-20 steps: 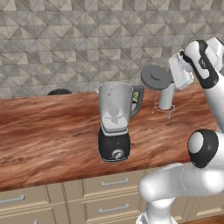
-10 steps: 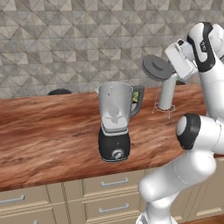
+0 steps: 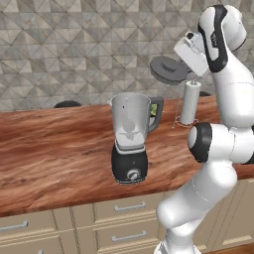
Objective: Open the blender lid, put the pear in the blender, close the lid, and start the blender.
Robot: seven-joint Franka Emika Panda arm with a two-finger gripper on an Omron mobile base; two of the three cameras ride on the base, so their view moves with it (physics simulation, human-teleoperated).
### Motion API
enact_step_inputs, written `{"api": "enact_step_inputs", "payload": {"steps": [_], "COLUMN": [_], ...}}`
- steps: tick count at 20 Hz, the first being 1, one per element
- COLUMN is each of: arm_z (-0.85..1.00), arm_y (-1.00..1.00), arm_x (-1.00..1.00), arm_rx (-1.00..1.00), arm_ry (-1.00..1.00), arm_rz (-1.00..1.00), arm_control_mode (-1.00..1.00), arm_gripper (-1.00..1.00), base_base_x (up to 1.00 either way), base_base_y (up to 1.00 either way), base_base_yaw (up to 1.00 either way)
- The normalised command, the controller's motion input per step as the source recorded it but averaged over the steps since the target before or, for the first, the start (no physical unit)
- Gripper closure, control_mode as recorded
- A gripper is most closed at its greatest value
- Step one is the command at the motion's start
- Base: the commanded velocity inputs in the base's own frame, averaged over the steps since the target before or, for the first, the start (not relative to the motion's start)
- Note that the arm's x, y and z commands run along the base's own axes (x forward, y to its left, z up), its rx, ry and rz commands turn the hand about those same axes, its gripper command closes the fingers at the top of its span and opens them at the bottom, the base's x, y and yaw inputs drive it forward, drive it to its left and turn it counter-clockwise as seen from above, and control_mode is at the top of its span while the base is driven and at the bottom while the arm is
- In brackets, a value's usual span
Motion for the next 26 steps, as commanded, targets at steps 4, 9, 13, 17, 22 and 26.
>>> {"api": "enact_step_inputs", "payload": {"steps": [4,9,13,17,22,26], "arm_z": [-0.15,-0.12,0.02,0.00,-0.11,-0.09], "arm_y": [0.51,0.56,0.25,0.13,0.25,0.42], "arm_x": [-0.07,-0.03,-0.39,-0.54,-0.41,0.19], "arm_rx": [-0.27,-0.21,-0.05,0.00,-0.01,-0.04], "arm_ry": [0.08,0.09,0.03,0.01,0.01,0.10], "arm_rz": [0.00,0.00,0.00,0.00,0.00,-0.04], "arm_control_mode": [-1.00,-1.00,-1.00,-1.00,-1.00,-1.00], "arm_gripper": [1.00,1.00,1.00,1.00,1.00,1.00], "base_base_x": [0.00,0.00,0.00,0.00,0.00,0.00], "base_base_y": [0.00,0.00,0.00,0.00,0.00,0.00], "base_base_yaw": [0.00,0.00,0.00,0.00,0.00,0.00]}}
